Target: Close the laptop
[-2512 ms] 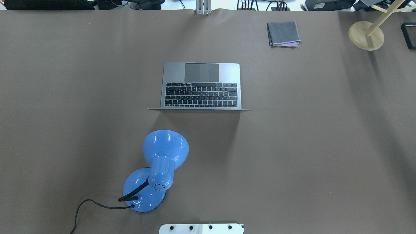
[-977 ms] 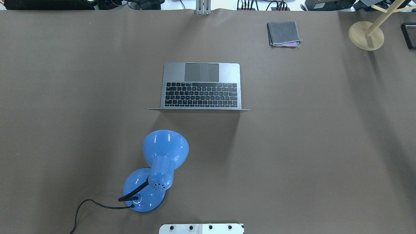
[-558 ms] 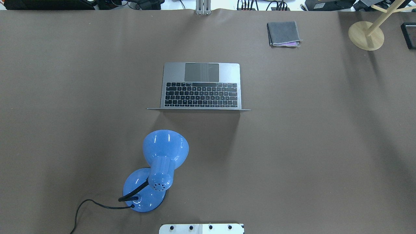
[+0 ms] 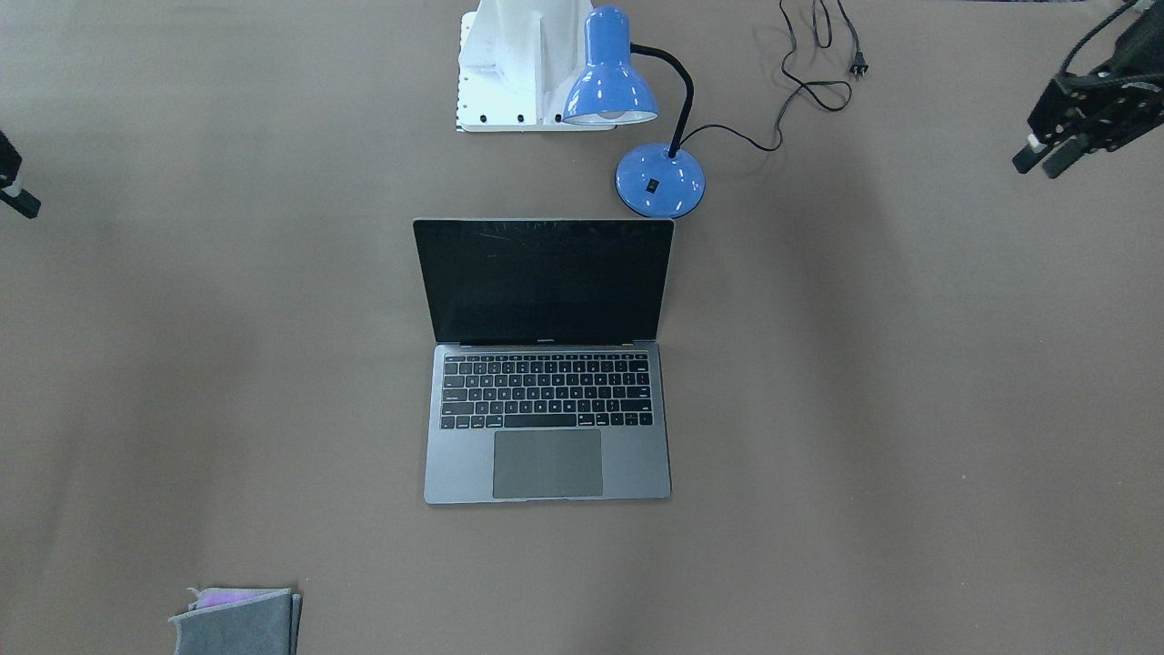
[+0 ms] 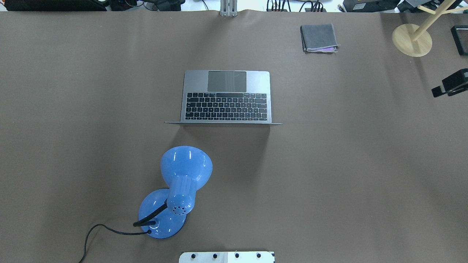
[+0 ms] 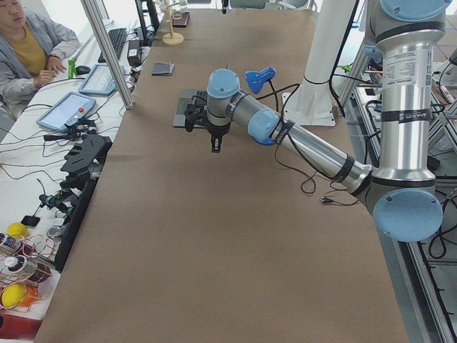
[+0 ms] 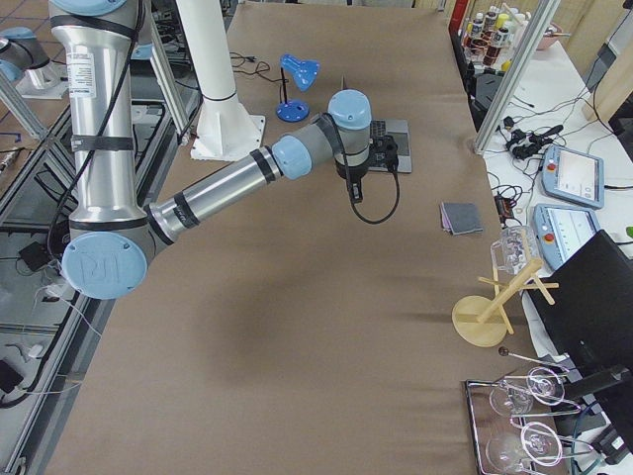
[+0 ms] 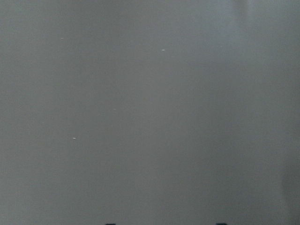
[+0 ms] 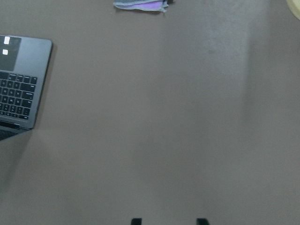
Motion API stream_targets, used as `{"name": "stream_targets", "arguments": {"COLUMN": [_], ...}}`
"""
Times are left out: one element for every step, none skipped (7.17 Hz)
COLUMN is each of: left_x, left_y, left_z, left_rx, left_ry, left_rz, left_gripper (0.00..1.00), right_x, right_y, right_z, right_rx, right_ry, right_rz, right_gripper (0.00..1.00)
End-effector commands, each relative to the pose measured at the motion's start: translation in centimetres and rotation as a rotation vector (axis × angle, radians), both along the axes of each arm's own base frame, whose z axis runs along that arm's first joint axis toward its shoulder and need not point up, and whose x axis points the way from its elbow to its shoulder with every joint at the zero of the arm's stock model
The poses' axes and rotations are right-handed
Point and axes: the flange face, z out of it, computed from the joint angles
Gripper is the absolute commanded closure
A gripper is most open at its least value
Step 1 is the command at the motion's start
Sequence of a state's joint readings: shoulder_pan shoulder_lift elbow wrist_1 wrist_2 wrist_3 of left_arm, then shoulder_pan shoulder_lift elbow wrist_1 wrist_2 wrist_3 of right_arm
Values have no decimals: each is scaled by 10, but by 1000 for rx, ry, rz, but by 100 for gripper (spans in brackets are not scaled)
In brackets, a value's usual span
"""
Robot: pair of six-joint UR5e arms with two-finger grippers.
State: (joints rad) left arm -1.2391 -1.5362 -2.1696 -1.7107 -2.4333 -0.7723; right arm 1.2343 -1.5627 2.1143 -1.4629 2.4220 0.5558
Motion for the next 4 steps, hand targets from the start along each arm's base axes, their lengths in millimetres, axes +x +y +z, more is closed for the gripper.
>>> {"name": "stream_targets", "arguments": {"left_x": [100, 132, 154, 179], "left_y": [11, 21, 29, 37], "left_z": [-73, -94, -104, -125], "left_rx": [-37, 29, 51, 44], "left_ry": [72, 56, 48, 76], "left_rz": [-37, -50, -62, -81], "left_gripper": [100, 100, 100, 100], "right_x": [-53, -81, -112, -141], "right_y": [32, 57, 84, 104], "right_z": [-48, -75, -99, -116], "right_rx": [-14, -3, -5, -12], "right_ry": [-110, -111, -123, -138], "right_rz": [33, 48, 68, 81], "right_gripper": [100, 100, 100, 100]}}
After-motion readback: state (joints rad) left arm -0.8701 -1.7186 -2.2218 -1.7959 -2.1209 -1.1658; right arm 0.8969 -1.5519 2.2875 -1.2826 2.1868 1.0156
